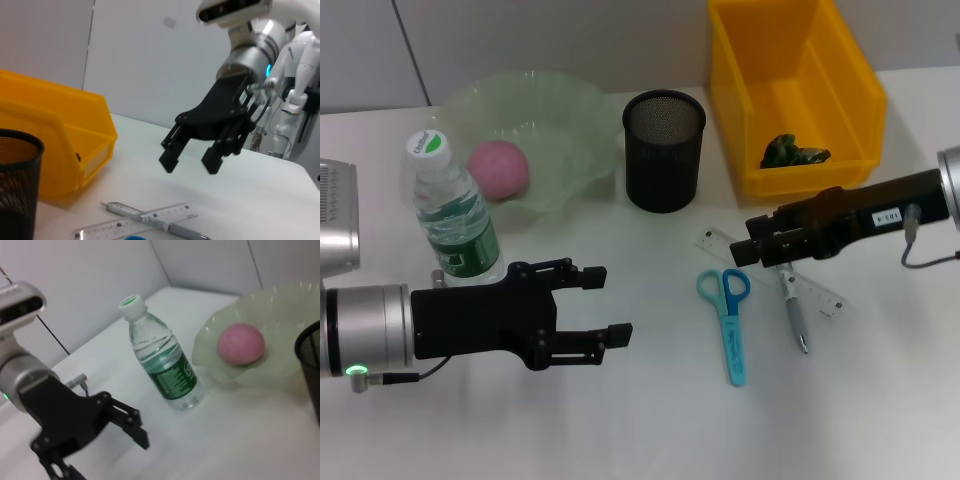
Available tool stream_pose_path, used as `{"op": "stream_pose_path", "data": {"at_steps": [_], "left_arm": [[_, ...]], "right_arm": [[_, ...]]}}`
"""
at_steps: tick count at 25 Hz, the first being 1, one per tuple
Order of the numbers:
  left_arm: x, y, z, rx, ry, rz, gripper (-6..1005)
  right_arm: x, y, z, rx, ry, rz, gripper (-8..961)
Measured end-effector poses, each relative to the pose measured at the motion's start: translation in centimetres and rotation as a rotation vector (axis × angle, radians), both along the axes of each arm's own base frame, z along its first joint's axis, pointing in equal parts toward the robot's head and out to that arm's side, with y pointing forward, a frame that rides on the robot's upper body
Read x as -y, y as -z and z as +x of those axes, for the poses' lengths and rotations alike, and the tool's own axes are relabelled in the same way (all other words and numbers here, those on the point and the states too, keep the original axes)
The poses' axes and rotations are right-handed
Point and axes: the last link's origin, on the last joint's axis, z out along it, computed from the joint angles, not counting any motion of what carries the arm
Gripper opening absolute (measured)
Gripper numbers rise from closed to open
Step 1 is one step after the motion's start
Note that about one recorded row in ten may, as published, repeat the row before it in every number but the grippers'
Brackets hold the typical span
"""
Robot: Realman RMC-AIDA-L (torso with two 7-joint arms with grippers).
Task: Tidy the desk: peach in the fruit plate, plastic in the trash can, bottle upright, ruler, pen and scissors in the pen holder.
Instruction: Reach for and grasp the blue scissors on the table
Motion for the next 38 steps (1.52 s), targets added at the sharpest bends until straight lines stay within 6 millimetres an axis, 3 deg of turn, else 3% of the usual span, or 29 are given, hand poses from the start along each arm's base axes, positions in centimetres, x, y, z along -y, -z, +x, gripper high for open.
{"op": "stream_pose_path", "data": {"at_steps": [2, 7, 12, 25, 38], "left_arm": [[-0.1, 0.0, -0.1, -0.006, -0.001, 0.010, 802], [-0.4, 0.0, -0.3, -0.027, -0.004, 0.029, 802], [-0.5, 0.0, -0.6, -0.039, -0.004, 0.045, 802], [-0.4, -0.1, -1.1, -0.059, -0.009, 0.055, 802], [-0.5, -0.2, -1.0, -0.062, -0.012, 0.052, 802]], "right_arm": [[-0.8, -0.2, -2.2, 0.081, 0.094, -0.063, 626], [-2.7, 0.2, -5.0, 0.265, 0.281, -0.126, 626], [-3.9, 1.4, -7.4, 0.388, 0.343, -0.190, 626], [-4.6, 5.1, -8.5, 0.559, 0.470, -0.252, 626], [-3.4, 7.2, -6.8, 0.694, 0.527, -0.262, 627]]}}
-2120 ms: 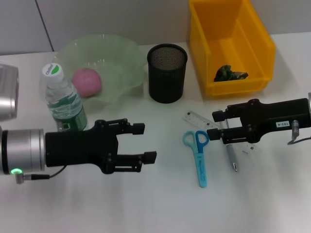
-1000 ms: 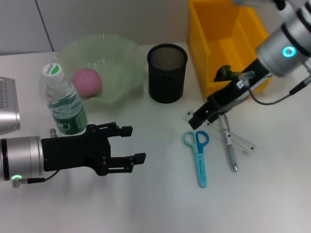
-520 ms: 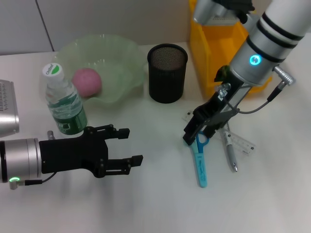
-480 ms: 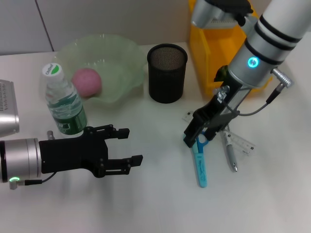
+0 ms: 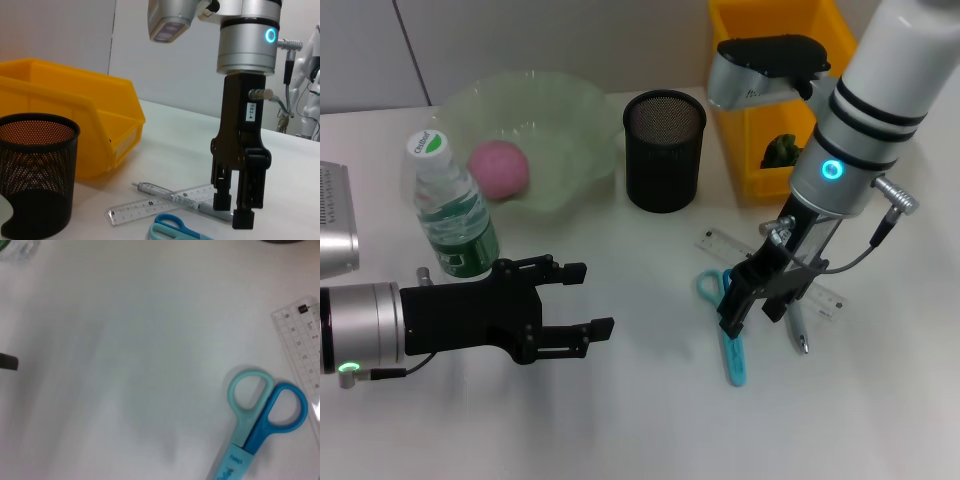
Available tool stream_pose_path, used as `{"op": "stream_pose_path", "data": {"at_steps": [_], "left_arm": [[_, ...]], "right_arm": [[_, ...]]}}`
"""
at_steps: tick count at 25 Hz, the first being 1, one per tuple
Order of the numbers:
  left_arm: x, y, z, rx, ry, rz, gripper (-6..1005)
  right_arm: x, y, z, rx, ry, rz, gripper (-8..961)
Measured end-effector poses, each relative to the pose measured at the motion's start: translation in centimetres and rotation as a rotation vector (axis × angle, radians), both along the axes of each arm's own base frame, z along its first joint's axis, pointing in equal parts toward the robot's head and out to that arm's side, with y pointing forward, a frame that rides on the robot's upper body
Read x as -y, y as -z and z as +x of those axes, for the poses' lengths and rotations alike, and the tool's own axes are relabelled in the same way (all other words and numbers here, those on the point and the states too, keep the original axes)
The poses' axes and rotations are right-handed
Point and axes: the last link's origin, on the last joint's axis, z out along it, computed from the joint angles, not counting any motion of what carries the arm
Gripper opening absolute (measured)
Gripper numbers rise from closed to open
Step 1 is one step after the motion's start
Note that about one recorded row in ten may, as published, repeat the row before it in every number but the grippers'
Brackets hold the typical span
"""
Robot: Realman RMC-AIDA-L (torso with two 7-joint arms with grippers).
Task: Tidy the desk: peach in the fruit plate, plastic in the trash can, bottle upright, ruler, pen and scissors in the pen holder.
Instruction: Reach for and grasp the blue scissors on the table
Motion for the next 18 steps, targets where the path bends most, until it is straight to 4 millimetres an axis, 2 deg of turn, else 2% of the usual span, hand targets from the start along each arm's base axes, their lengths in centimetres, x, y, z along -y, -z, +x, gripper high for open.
{"op": "stream_pose_path", "data": {"at_steps": [18], "left_arm": [[-0.1, -0.2, 0.1, 0.002, -0.002, -0.001, 802]], "right_arm": [[-0.3, 1.7, 0.1, 0.035, -0.058, 0.015, 628]]}}
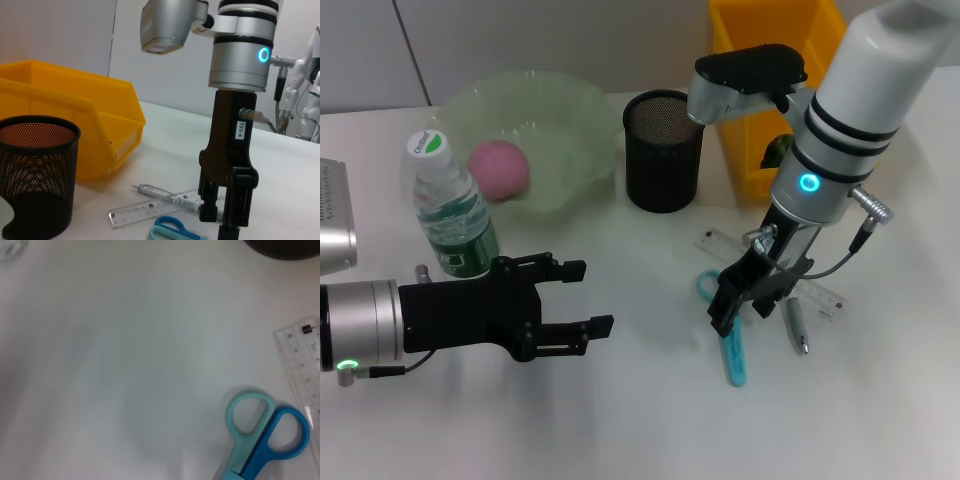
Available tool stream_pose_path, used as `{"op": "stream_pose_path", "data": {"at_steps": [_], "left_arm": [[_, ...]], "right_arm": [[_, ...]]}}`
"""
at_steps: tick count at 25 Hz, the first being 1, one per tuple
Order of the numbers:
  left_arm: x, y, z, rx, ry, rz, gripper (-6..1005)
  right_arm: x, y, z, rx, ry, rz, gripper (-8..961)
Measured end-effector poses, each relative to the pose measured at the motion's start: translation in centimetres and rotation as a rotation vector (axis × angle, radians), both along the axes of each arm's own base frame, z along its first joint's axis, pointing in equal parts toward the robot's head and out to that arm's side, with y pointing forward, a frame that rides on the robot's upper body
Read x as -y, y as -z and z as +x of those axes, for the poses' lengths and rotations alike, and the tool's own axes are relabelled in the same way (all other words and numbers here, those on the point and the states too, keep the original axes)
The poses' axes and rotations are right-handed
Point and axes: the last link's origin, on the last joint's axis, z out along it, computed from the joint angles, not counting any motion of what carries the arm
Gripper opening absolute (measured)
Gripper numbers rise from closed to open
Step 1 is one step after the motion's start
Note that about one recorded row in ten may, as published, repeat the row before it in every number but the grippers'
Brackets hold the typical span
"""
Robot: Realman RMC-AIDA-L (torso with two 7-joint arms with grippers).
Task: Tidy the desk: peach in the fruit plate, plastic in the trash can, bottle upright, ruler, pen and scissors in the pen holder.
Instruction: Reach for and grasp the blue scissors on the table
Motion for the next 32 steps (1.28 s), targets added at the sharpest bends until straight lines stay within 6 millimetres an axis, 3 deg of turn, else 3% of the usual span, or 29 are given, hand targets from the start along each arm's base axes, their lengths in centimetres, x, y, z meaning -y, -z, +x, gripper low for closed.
{"op": "stream_pose_path", "data": {"at_steps": [18, 32], "left_arm": [[0.2, 0.0, -0.1, 0.001, -0.006, -0.016, 802], [0.6, -0.6, -0.2, -0.011, -0.004, -0.057, 802]], "right_arm": [[0.0, 0.9, -0.1, 0.020, -0.044, -0.016, 628], [0.5, 1.9, -1.6, 0.029, -0.134, -0.086, 629]]}}
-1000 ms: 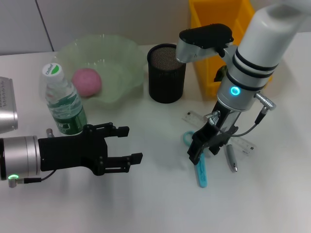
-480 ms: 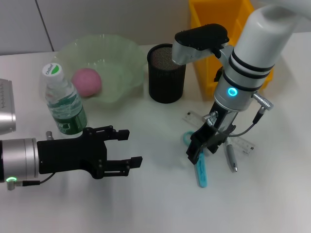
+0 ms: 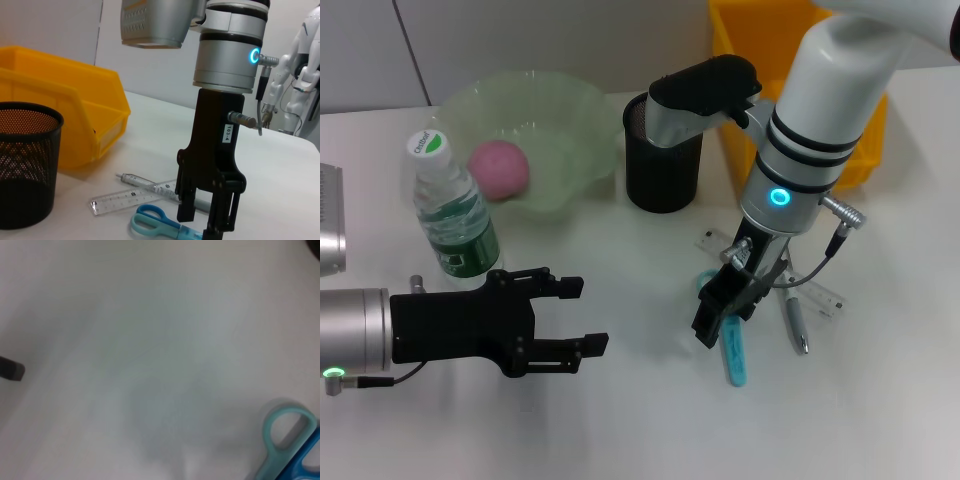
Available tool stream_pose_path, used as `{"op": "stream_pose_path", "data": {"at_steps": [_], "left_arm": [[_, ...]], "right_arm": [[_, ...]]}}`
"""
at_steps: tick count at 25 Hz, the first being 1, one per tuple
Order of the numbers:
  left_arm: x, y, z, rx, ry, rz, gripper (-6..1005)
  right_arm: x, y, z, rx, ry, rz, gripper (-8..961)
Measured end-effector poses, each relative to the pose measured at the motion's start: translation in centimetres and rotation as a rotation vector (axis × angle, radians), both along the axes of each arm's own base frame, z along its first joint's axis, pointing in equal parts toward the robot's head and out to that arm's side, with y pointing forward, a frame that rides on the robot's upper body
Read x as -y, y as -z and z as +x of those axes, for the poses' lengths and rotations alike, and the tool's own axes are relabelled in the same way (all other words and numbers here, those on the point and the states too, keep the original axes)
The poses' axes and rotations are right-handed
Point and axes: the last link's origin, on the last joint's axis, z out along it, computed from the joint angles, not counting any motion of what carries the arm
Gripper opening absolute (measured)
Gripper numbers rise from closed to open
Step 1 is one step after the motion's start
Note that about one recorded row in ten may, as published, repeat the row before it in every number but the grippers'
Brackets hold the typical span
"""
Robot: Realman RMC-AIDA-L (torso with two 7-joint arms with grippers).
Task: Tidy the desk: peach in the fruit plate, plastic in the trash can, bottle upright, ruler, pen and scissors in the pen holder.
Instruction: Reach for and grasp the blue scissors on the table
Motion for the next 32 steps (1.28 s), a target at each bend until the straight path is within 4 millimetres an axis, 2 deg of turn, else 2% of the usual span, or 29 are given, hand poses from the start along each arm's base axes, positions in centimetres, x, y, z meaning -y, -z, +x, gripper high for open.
{"op": "stream_pose_path", "data": {"at_steps": [32], "left_arm": [[0.16, -0.21, 0.23, 0.016, 0.007, -0.007, 802]], "right_arm": [[0.56, 0.86, 0.26, 0.054, -0.065, -0.040, 628]]}}
